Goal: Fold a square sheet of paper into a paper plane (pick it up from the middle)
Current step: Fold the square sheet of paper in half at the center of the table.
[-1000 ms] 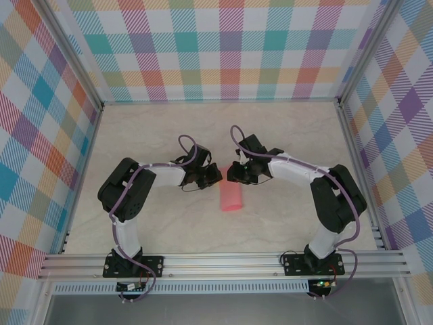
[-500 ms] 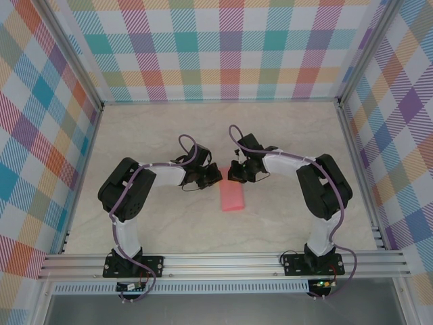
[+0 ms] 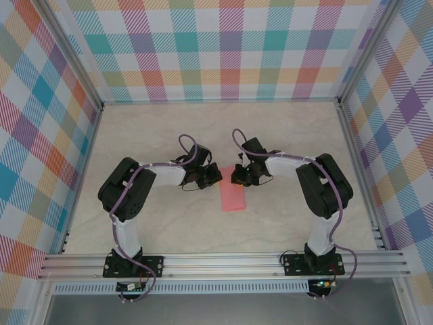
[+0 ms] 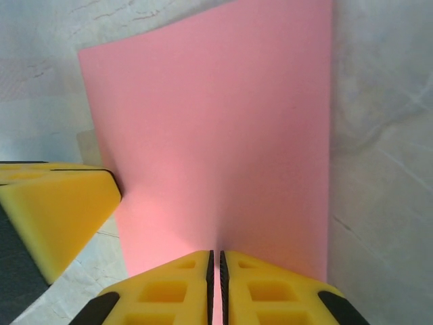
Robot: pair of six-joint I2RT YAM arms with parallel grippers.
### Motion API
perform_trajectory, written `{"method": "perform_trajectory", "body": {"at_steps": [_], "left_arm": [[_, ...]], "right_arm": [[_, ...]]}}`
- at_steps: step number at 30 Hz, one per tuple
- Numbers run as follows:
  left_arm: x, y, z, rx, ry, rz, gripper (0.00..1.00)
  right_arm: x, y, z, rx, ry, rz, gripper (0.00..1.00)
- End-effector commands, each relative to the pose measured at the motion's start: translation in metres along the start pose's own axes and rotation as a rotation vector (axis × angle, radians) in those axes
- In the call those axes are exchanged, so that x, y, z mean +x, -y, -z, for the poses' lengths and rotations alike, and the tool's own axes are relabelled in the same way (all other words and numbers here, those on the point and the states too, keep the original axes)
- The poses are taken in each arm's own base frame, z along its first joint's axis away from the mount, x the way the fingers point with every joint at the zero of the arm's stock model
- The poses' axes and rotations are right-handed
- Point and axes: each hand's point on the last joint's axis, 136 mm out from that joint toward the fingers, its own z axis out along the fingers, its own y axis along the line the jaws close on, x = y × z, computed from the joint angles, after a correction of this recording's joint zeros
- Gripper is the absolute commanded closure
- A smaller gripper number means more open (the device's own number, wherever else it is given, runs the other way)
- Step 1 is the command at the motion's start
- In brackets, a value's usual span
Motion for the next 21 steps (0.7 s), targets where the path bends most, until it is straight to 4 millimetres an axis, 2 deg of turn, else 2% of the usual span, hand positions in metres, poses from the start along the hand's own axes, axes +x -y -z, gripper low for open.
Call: {"method": "perform_trajectory", "body": {"at_steps": [1,8,16,18,21], "left_arm": [[0.021,-0.060,-0.012,-0.201,-0.064,0.053,0.95],[0.022,-0.065,-0.012,-0.218,-0.065,0.057,0.95],[0.024,-0.070,-0.012,-0.231,-0.065,0.059,0.95],[0.025,-0.070,-0.013,-0.228,-0.070,0.058,0.95],[0.025,-0.067,-0.013,-0.217,-0.071,0.053,0.95]], "right_arm": [[0.003,0.007,-0.002,-0.016,-0.001,0.037,0.86],[0.014,0.025,0.000,-0.064,0.001,0.050,0.86],[0.023,0.044,0.016,-0.121,0.024,0.003,0.85],[0.021,0.044,0.023,-0.123,0.039,-0.003,0.85],[0.011,0.026,0.041,-0.165,0.085,0.020,0.85]]}}
